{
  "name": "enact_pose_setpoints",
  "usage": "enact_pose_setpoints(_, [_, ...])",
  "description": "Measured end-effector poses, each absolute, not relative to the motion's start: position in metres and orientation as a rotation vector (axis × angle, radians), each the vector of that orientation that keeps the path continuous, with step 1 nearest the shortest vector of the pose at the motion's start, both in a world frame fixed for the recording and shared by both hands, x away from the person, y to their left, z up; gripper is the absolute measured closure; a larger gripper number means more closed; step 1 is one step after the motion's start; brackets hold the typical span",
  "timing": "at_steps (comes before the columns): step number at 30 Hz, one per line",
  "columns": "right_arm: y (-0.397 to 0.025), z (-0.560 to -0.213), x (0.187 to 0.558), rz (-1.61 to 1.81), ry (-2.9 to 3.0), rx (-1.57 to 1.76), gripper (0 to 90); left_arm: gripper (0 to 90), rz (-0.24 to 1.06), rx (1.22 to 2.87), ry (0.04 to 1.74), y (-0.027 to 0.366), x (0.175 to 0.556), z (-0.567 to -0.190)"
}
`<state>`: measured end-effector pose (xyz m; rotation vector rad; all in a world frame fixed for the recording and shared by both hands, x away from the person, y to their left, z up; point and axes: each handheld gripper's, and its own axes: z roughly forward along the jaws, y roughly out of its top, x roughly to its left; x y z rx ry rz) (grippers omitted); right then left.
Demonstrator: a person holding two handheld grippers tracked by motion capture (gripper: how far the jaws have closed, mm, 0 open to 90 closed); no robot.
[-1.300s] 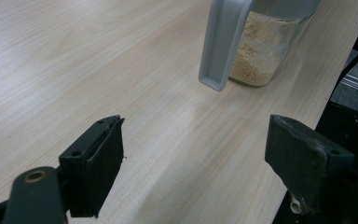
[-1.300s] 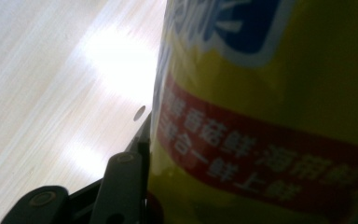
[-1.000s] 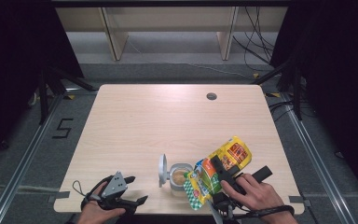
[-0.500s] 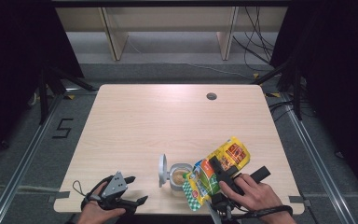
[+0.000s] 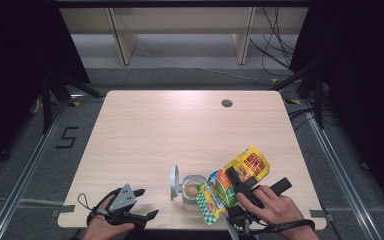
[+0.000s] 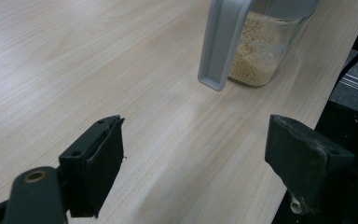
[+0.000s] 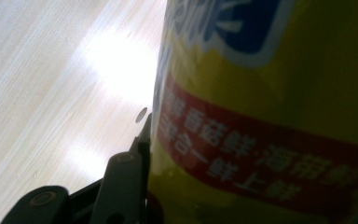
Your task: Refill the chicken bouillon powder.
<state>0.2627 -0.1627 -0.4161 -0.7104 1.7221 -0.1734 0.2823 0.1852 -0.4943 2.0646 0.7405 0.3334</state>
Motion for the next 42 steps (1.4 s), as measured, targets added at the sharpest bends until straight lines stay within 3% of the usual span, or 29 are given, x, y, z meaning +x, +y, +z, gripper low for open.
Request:
enact_pose_setpoints(24, [-0.168,-0.415,0.267,-0.15,1.733,-0.709,60.8,18.9,0.344,2.084,0.736,0.187,0.283,-0.494])
enact_pose_setpoints(36, [-0.179,-0.417,0.272,0.013,1.807,-0.597,60.8,18.9,0.369,2.071,0.743,0.185,0.283,-0.495])
enact_pose_setpoints(42, [-0.183,-0.419,0.273,0.096,1.844,-0.545,60.9,18.9,0.319,2.078,0.74,0.187,0.282,-0.493])
